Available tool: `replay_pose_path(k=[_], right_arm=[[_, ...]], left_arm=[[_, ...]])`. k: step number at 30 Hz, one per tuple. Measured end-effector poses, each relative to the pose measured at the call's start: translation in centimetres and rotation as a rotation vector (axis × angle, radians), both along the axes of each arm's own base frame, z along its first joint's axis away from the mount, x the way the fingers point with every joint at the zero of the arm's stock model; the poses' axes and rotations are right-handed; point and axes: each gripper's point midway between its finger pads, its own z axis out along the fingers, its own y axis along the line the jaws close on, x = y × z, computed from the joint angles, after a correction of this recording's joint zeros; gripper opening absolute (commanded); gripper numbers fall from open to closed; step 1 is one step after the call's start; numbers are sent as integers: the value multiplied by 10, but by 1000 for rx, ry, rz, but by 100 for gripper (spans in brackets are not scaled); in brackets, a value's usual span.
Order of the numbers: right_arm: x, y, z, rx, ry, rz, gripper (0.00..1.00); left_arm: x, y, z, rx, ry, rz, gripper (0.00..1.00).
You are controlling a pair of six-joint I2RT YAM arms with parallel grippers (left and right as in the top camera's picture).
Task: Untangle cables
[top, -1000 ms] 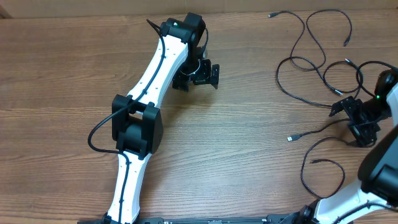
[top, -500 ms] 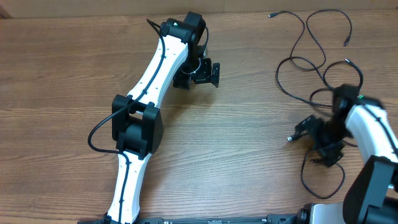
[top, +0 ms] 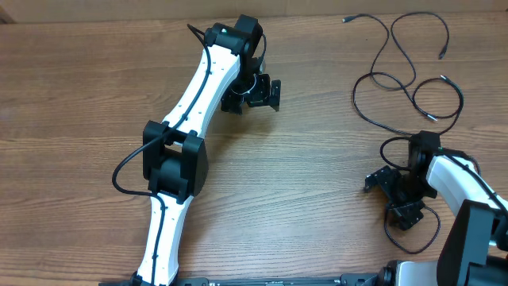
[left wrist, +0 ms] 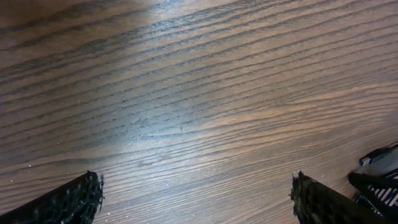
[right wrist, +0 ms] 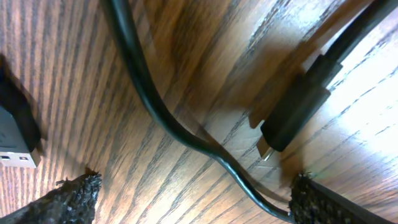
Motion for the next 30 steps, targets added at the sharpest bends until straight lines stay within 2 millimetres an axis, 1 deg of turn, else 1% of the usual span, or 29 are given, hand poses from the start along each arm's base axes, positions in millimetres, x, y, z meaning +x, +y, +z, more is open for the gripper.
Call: replay_pose_path(k=[5,8,14,17,18,19,20,24,26,30], right_arm=[[-1,2,0,11,-1,-9,64],[-1,3,0,17,0,-13,52],[-1,5,0,24,-1,-14,34],[0,6,0,31,-3,-17,31],[0,6,0,31,-2,-17,27],[-1,6,0,32,-3,-14,18],[-1,7,0,36,-4,-11,13],[0,9,0,47,-5,-18,9],[-1,10,1,54,-2,-17,4],[-1,14,2,78,-1,-21,4]], left_arm=[[0,0,0,0,0,0,100],[0,0,0,0,0,0,100],[0,0,0,0,0,0,100],[0,0,0,0,0,0,100],[0,0,0,0,0,0,100],[0,0,0,0,0,0,100],[0,0,0,0,0,0,100],[0,0,0,0,0,0,100],[0,0,0,0,0,0,99],[0,0,0,0,0,0,100]])
